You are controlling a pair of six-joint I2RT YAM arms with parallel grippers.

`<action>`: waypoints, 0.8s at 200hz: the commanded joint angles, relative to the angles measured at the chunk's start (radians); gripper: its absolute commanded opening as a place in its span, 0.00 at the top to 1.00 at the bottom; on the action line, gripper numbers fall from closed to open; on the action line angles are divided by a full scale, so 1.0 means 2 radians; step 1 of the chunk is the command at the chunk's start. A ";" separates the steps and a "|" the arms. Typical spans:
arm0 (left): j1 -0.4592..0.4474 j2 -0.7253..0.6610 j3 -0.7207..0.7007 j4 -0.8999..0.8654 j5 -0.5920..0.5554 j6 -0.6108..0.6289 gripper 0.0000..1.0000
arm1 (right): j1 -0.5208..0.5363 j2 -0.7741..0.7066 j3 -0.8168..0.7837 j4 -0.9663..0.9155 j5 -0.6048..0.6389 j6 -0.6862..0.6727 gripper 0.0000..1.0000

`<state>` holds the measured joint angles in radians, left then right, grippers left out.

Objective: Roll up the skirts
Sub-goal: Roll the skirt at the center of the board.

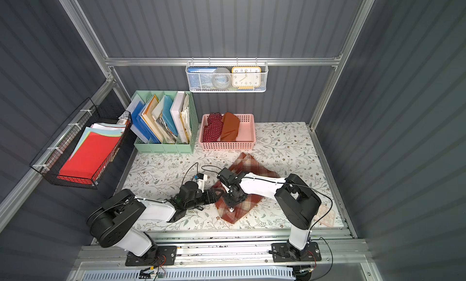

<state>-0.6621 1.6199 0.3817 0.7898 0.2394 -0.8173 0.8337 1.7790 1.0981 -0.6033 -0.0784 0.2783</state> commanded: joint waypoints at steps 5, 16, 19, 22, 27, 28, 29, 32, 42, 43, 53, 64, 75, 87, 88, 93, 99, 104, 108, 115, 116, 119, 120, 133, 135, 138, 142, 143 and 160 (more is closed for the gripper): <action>-0.003 0.056 -0.016 -0.009 0.012 0.021 0.49 | -0.010 0.013 -0.024 -0.011 0.042 -0.001 0.59; -0.002 0.068 -0.020 0.008 0.016 0.018 0.67 | -0.012 0.011 -0.025 -0.009 0.039 0.000 0.59; -0.002 0.071 -0.021 0.012 0.015 0.015 0.70 | -0.012 0.011 -0.026 -0.009 0.038 0.000 0.59; -0.003 0.073 -0.022 0.017 0.016 0.013 0.72 | -0.013 0.011 -0.026 -0.009 0.038 0.000 0.59; -0.002 0.077 -0.023 0.024 0.018 0.012 0.75 | -0.013 0.010 -0.026 -0.009 0.038 0.000 0.59; -0.003 0.077 -0.024 0.025 0.018 0.012 0.76 | -0.013 0.010 -0.026 -0.010 0.038 0.000 0.59; -0.003 0.077 -0.024 0.027 0.019 0.012 0.76 | -0.013 0.010 -0.026 -0.010 0.038 0.000 0.59; -0.003 0.078 -0.025 0.031 0.019 0.011 0.78 | -0.013 0.009 -0.026 -0.010 0.037 0.000 0.59; -0.002 0.078 -0.027 0.041 0.020 0.005 0.88 | -0.013 0.004 -0.026 -0.013 0.033 0.001 0.59; -0.002 0.077 -0.027 0.042 0.020 0.004 0.89 | -0.013 0.004 -0.026 -0.013 0.033 0.001 0.59; -0.003 0.073 -0.025 0.045 0.019 -0.002 0.98 | -0.012 -0.008 -0.027 -0.018 0.029 0.004 0.59; -0.002 0.062 -0.027 0.044 0.013 -0.015 1.00 | -0.009 -0.031 -0.032 -0.022 0.027 0.011 0.58; -0.003 0.045 -0.032 0.042 0.002 -0.035 1.00 | -0.004 -0.062 -0.038 -0.028 0.029 0.020 0.57; -0.009 0.019 -0.033 0.012 -0.023 -0.056 1.00 | 0.007 -0.104 -0.044 -0.035 0.039 0.027 0.55; -0.010 0.016 -0.032 0.008 -0.026 -0.058 1.00 | 0.008 -0.106 -0.044 -0.036 0.040 0.028 0.55; -0.016 0.002 -0.031 -0.013 -0.043 -0.066 1.00 | 0.013 -0.124 -0.045 -0.040 0.046 0.029 0.53; -0.026 -0.014 -0.030 -0.035 -0.063 -0.075 1.00 | 0.019 -0.143 -0.046 -0.047 0.053 0.032 0.52; -0.037 -0.031 -0.028 -0.052 -0.082 -0.082 1.00 | 0.026 -0.158 -0.046 -0.053 0.058 0.035 0.52; -0.048 -0.044 -0.024 -0.073 -0.099 -0.089 1.00 | 0.032 -0.169 -0.045 -0.056 0.065 0.038 0.51; -0.067 -0.066 -0.014 -0.120 -0.137 -0.101 1.00 | 0.043 -0.184 -0.045 -0.061 0.074 0.042 0.50; -0.071 -0.070 -0.012 -0.126 -0.142 -0.103 1.00 | 0.045 -0.187 -0.045 -0.062 0.076 0.042 0.50; -0.079 -0.078 -0.008 -0.143 -0.157 -0.107 1.00 | 0.051 -0.192 -0.045 -0.063 0.080 0.045 0.50; -0.083 -0.081 -0.007 -0.147 -0.161 -0.108 1.00 | 0.053 -0.195 -0.045 -0.063 0.081 0.045 0.50; -0.117 -0.109 0.011 -0.213 -0.216 -0.137 1.00 | 0.077 -0.209 -0.044 -0.076 0.095 0.059 0.49; -0.122 -0.112 0.013 -0.221 -0.222 -0.141 1.00 | 0.080 -0.211 -0.043 -0.078 0.097 0.062 0.49; -0.127 -0.116 0.016 -0.230 -0.230 -0.148 1.00 | 0.086 -0.213 -0.044 -0.079 0.099 0.066 0.49; -0.132 -0.120 0.018 -0.240 -0.238 -0.153 1.00 | 0.093 -0.217 -0.048 -0.078 0.101 0.071 0.48; -0.134 -0.121 0.018 -0.242 -0.240 -0.154 1.00 | 0.095 -0.218 -0.049 -0.077 0.101 0.073 0.48; -0.145 -0.125 0.020 -0.258 -0.255 -0.178 1.00 | 0.118 -0.229 -0.071 -0.077 0.113 0.108 0.47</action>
<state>-0.9249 1.3918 0.3996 0.4747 -0.1146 -1.0626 1.0191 1.3354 1.0065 -0.6968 0.0742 0.3908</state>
